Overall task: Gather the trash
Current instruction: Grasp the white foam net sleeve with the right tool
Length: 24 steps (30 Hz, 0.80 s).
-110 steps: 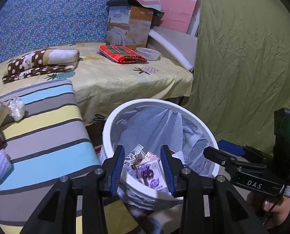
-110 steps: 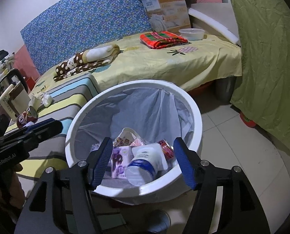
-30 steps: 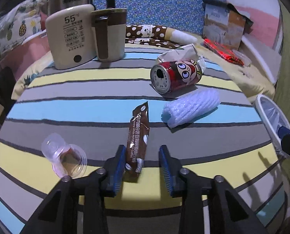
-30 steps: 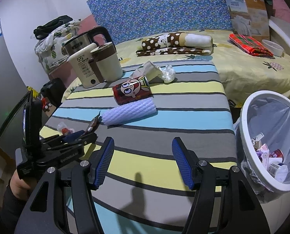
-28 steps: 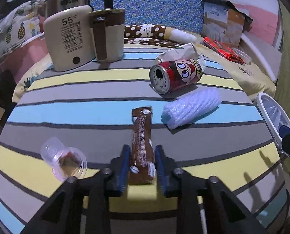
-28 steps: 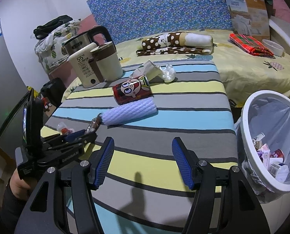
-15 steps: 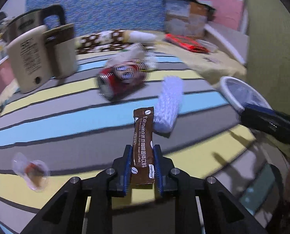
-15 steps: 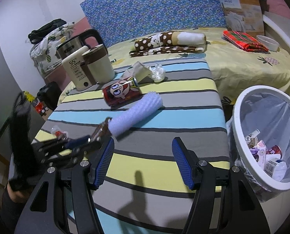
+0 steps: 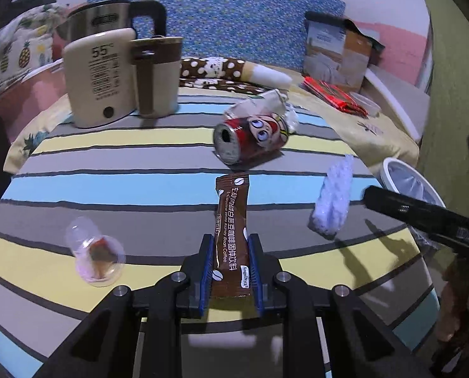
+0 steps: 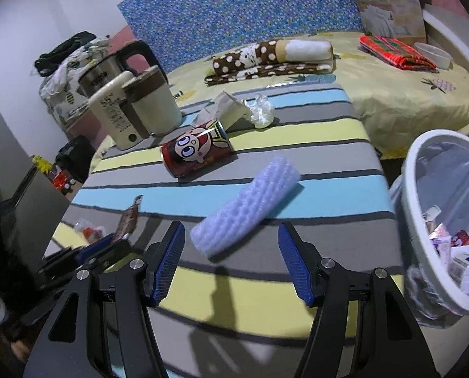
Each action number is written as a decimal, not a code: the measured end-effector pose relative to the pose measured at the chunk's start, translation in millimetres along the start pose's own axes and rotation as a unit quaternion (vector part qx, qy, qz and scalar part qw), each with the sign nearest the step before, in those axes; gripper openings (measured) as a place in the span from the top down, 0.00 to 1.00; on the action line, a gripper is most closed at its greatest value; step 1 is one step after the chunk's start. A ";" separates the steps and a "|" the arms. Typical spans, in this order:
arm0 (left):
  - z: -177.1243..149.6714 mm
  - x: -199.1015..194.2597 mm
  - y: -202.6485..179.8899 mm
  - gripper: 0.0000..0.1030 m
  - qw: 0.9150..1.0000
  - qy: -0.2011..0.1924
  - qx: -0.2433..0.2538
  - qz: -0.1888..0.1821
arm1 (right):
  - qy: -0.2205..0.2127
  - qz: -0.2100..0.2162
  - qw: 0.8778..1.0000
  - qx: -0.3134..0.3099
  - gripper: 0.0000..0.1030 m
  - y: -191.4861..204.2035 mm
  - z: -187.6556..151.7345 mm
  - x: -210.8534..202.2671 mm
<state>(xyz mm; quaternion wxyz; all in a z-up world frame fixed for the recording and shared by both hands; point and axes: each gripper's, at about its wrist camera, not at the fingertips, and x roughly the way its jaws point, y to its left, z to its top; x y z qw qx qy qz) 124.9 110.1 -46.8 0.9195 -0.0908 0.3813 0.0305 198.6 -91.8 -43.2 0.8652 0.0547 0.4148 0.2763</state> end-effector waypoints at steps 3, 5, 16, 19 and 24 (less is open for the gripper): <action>-0.1 0.8 3.6 0.79 1.000 -0.001 -0.005 -0.003 | 0.007 -0.019 1.000 0.009 0.39 4.2 2.2 16.9; -0.3 2.9 5.7 0.79 1.000 0.001 -0.007 -0.005 | 0.007 -0.033 0.999 0.010 0.39 5.8 2.5 22.2; 0.9 9.0 2.7 0.79 1.000 0.005 -0.006 -0.019 | 0.016 -0.045 0.999 0.015 0.72 -9.1 -0.6 24.9; 0.0 8.1 -1.2 0.79 1.000 0.005 -0.004 -0.019 | 0.013 -0.043 0.999 0.008 0.74 -13.3 -3.6 14.1; -4.5 3.7 -15.0 0.79 1.000 0.003 0.000 -0.025 | 0.011 -0.034 0.999 -0.005 0.75 -18.0 -12.3 -3.9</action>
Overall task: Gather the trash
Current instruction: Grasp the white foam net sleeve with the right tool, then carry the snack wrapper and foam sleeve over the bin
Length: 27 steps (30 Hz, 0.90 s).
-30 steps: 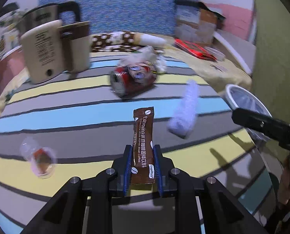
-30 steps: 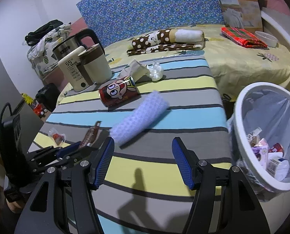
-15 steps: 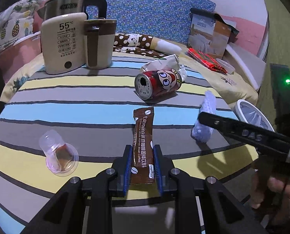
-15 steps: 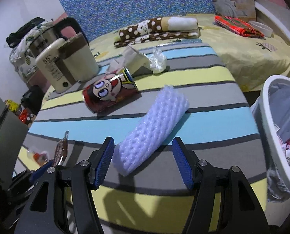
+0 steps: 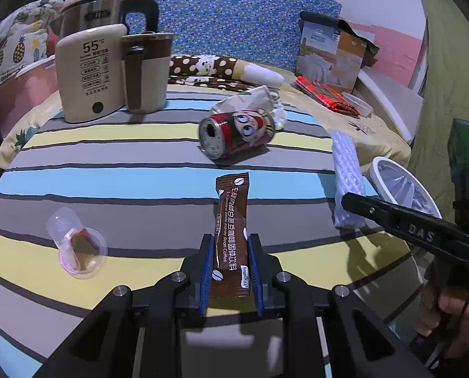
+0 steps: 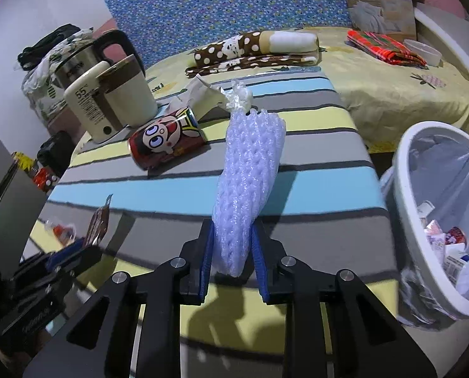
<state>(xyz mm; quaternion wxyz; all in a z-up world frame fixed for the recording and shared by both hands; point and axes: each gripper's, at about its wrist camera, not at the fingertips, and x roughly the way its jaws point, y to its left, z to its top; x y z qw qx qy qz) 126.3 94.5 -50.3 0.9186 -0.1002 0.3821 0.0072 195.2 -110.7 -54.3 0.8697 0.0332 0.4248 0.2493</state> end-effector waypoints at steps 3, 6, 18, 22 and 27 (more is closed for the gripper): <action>-3.2 -3.4 -12.4 0.79 1.000 -0.002 0.005 -0.007 | -0.005 0.004 1.000 -0.006 0.75 -3.1 -5.3 -12.9; -5.3 -7.6 -24.6 0.79 1.000 -0.004 0.010 -0.015 | -0.010 0.007 1.000 -0.009 0.75 -6.5 -8.0 -23.8; -3.8 -18.4 -83.5 0.79 0.998 -0.011 0.041 -0.055 | -0.040 -0.020 0.999 0.008 0.75 -37.8 -13.5 -65.7; 0.9 -17.6 -103.4 0.79 0.996 -0.012 0.055 -0.069 | -0.050 -0.038 0.998 0.025 0.75 -55.9 -14.9 -74.3; 8.8 -13.9 -130.8 0.79 0.993 -0.017 0.074 -0.087 | -0.062 -0.058 0.995 0.046 0.75 -75.2 -14.7 -82.5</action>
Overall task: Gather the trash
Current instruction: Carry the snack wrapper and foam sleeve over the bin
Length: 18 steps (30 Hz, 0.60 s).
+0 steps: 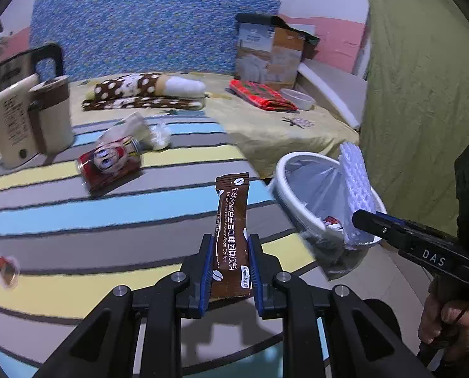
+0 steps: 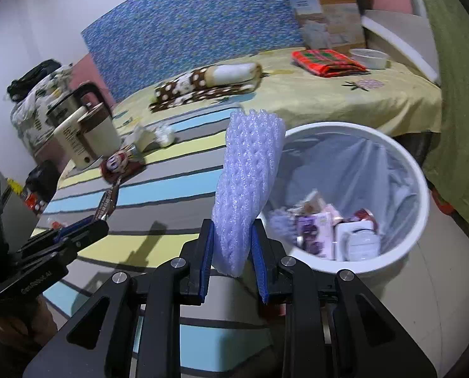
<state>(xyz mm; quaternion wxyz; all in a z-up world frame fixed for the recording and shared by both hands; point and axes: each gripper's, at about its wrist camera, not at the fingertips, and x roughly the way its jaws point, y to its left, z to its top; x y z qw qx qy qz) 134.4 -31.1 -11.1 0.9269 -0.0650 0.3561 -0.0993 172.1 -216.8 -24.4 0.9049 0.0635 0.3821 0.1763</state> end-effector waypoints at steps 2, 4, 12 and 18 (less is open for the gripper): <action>5.2 4.2 -10.5 0.79 1.000 -0.002 0.008 -0.008 | -0.004 -0.007 1.000 0.005 0.75 -8.2 0.5 -3.2; 9.3 8.7 -20.5 0.79 1.000 -0.003 0.015 -0.015 | -0.008 -0.014 1.000 0.013 0.75 -17.1 0.9 -5.8; 24.9 33.0 -58.2 0.79 0.998 -0.003 0.041 -0.043 | -0.013 -0.045 0.998 0.038 0.75 -48.3 0.6 -10.2; 30.8 56.0 -79.0 0.79 0.997 0.005 0.050 -0.061 | -0.007 -0.064 0.997 0.039 0.75 -61.3 -0.2 -8.8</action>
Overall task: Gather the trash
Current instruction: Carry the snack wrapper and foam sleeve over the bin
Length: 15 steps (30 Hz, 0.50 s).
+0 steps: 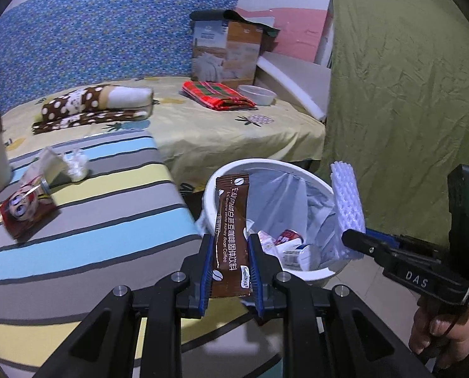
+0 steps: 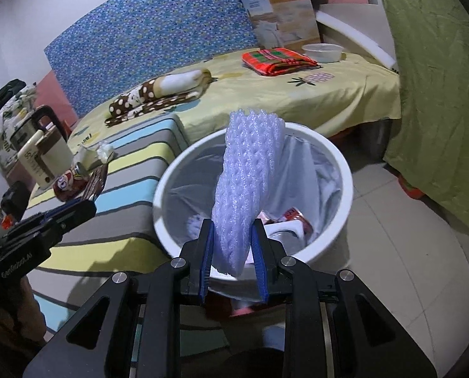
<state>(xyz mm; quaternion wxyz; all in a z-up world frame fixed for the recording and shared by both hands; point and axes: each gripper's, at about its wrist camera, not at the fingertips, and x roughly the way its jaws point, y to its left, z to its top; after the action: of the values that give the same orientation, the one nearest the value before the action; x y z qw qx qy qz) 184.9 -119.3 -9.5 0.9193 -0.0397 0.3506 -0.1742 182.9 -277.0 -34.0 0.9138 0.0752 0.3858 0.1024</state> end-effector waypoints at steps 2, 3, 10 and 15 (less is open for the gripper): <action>2.3 9.5 -5.9 0.79 1.000 0.005 0.003 -0.006 | 0.003 -0.005 1.000 0.000 0.75 -1.6 -0.4 1.4; 3.1 12.8 -7.5 0.79 1.000 0.007 0.004 -0.008 | 0.005 -0.006 1.000 -0.001 0.75 -2.5 -0.4 2.3; 12.1 43.0 -18.9 0.79 1.000 0.018 0.013 -0.018 | 0.018 -0.017 1.000 -0.007 0.74 -14.0 0.1 7.4; 16.0 59.1 -21.8 0.79 0.999 0.022 0.014 -0.028 | 0.027 -0.027 0.999 -0.007 0.71 -19.3 2.0 12.1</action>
<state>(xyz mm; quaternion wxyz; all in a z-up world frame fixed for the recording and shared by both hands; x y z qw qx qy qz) 230.1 -161.1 -30.5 0.9066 -0.0333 0.3669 -0.2057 195.0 -292.9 -45.1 0.9057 0.0560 0.4120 0.0824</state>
